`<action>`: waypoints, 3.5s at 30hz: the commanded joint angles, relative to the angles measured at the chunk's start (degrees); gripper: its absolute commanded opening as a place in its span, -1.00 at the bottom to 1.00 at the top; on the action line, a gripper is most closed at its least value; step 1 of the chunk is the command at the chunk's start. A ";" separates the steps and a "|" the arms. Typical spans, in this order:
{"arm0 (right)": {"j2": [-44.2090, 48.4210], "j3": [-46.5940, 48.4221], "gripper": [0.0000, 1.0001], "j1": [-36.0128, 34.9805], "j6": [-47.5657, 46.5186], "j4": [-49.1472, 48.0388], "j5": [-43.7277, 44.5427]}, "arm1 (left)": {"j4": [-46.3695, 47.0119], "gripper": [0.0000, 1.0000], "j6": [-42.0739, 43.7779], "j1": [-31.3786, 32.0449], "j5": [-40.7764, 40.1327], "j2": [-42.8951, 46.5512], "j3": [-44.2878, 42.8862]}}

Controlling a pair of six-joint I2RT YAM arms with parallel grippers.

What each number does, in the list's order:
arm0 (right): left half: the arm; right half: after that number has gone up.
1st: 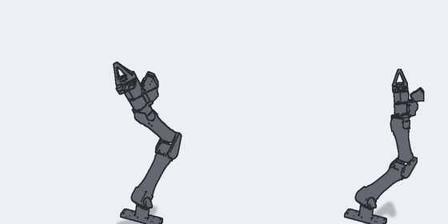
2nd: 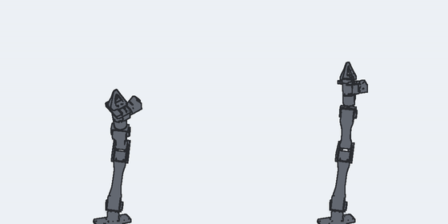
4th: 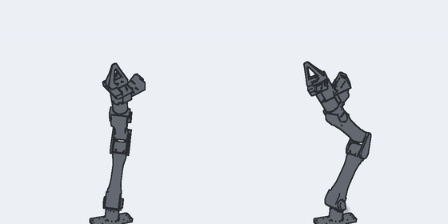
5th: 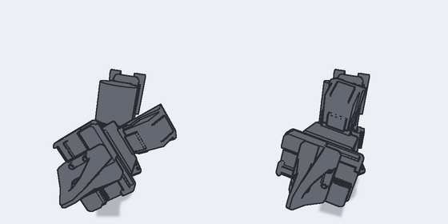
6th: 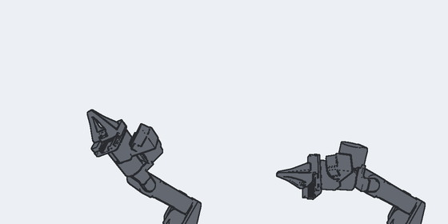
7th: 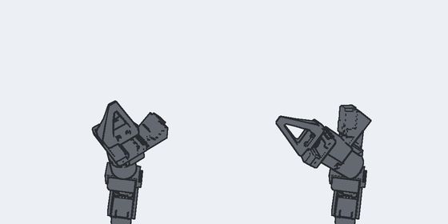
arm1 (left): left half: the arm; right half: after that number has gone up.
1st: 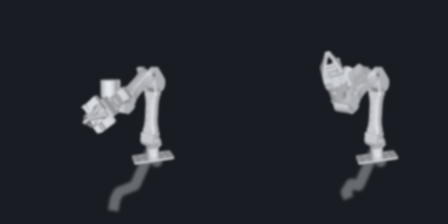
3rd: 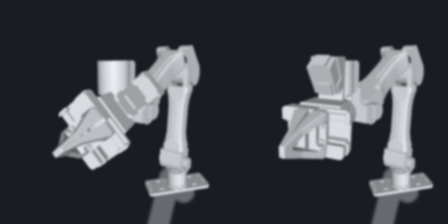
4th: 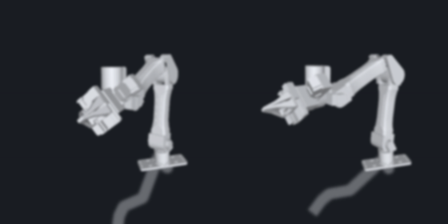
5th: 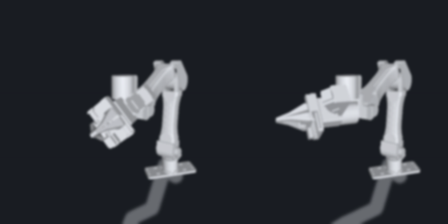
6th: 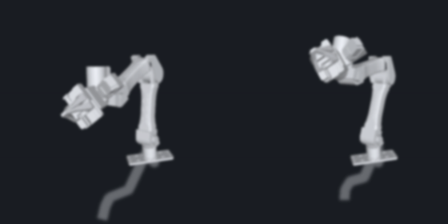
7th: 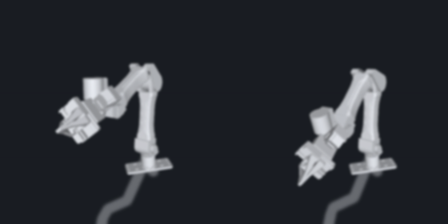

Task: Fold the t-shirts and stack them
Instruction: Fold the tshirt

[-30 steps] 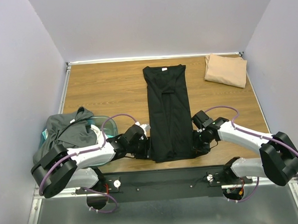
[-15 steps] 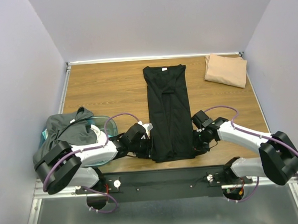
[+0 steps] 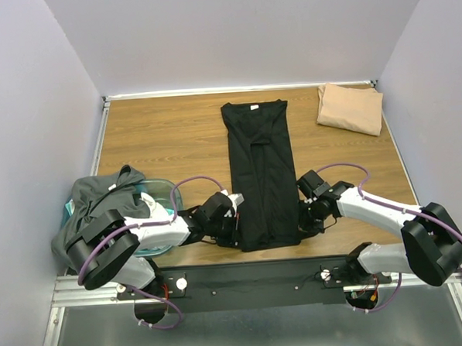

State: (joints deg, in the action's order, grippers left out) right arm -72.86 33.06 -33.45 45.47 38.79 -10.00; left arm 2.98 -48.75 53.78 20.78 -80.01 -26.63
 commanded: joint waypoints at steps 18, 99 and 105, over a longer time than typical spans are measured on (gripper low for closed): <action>2.55 11.49 -0.99 -0.47 1.81 7.62 4.10 | -17.31 -1.00 8.50 -3.67 -9.44 0.56 -14.32; -46.68 74.45 0.70 16.23 -22.27 4.02 15.72 | -17.49 0.10 28.19 -32.51 -3.73 -31.89 -58.82; -39.82 59.68 0.70 16.40 -21.66 -0.19 11.05 | -12.74 0.10 26.87 -31.19 -0.57 -26.61 -47.11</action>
State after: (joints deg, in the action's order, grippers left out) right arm -116.27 99.29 -17.12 23.92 40.53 5.02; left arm -13.41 -21.17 21.61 16.95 -109.84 -77.54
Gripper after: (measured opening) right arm 0.849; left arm 0.549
